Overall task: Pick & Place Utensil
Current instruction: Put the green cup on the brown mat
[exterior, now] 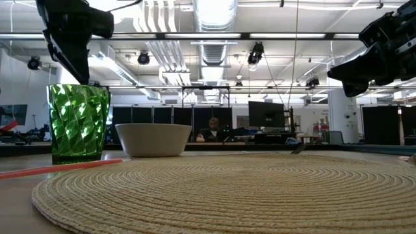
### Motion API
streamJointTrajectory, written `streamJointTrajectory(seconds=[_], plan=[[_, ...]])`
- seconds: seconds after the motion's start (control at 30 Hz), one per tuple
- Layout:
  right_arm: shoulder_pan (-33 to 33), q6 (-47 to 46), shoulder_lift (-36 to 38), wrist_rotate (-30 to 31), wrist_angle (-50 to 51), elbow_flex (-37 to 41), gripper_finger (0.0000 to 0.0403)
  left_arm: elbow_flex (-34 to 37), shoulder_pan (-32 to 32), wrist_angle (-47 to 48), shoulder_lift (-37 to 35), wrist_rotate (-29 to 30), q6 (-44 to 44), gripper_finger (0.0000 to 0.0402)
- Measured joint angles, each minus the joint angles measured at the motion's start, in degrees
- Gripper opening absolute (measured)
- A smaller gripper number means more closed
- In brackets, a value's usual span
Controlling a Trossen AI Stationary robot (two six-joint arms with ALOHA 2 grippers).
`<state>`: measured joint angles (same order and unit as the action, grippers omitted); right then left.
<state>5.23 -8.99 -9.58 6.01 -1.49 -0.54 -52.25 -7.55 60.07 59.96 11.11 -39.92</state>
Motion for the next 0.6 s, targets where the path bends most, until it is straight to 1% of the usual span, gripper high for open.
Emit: streamJointTrajectory(seconds=[0.3,0.5,0.6], plan=[[0.00,0.00,0.00,0.01,0.01,0.01,0.0043,0.00,0.41,0.00,4.09,0.61,2.75,0.0167],[-0.02,0.00,0.02,0.00,0.01,0.00,0.0043,0.00,1.76,0.02,6.09,0.77,3.46,0.0167],[-0.01,0.00,0.02,0.00,0.01,-0.01,0.0043,0.00,2.68,0.02,7.28,-0.07,4.07,0.0167]])
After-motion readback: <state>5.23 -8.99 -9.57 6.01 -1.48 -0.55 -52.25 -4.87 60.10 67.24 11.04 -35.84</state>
